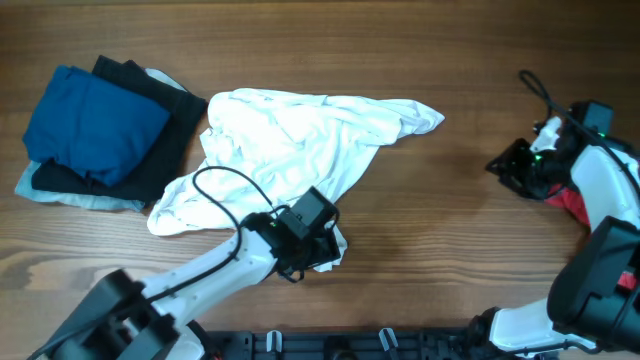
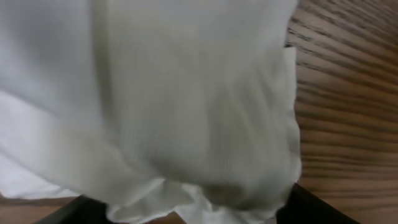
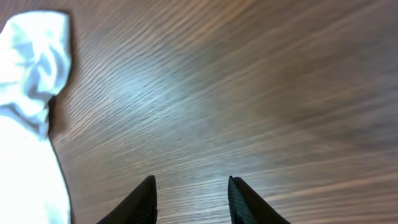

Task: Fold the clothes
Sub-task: 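Grasp the white shirt's right corner with the right gripper, then lift and stretch the white shirt between both grippers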

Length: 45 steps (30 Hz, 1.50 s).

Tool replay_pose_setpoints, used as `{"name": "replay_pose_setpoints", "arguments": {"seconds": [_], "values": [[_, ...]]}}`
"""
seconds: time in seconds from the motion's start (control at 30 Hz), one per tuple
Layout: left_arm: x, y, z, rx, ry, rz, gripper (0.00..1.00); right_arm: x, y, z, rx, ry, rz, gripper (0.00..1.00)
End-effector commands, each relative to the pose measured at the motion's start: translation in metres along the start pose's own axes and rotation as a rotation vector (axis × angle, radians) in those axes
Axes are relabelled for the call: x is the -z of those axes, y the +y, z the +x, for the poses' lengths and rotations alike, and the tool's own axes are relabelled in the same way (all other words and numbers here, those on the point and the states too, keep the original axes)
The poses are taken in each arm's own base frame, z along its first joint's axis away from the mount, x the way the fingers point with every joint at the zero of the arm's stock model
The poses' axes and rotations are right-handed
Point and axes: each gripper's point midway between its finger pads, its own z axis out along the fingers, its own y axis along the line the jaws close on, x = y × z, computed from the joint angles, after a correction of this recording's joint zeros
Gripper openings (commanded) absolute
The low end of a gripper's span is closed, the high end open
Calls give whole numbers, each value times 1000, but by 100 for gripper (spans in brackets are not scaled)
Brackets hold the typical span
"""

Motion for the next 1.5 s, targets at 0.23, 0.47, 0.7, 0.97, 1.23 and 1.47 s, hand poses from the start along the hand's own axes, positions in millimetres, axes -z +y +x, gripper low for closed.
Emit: {"name": "replay_pose_setpoints", "arguments": {"seconds": [0.23,0.47,0.7,0.97,1.23,1.47], "values": [[28,41,-20,125,-54,-106,4,-11,54,-2,233,-49,-39,50],[95,61,-46,167,-226,-27,4,-45,95,5,374,-44,-77,65],[109,73,-41,193,-241,-24,4,-89,101,-1,318,-62,-33,68],[108,100,-20,212,-167,-144,4,-132,103,-12,204,-72,-81,68],[111,115,-21,252,-199,-214,4,-155,118,-9,251,-93,-109,56],[111,113,-25,264,-218,-203,4,-156,113,-7,251,-89,-78,4]]}}
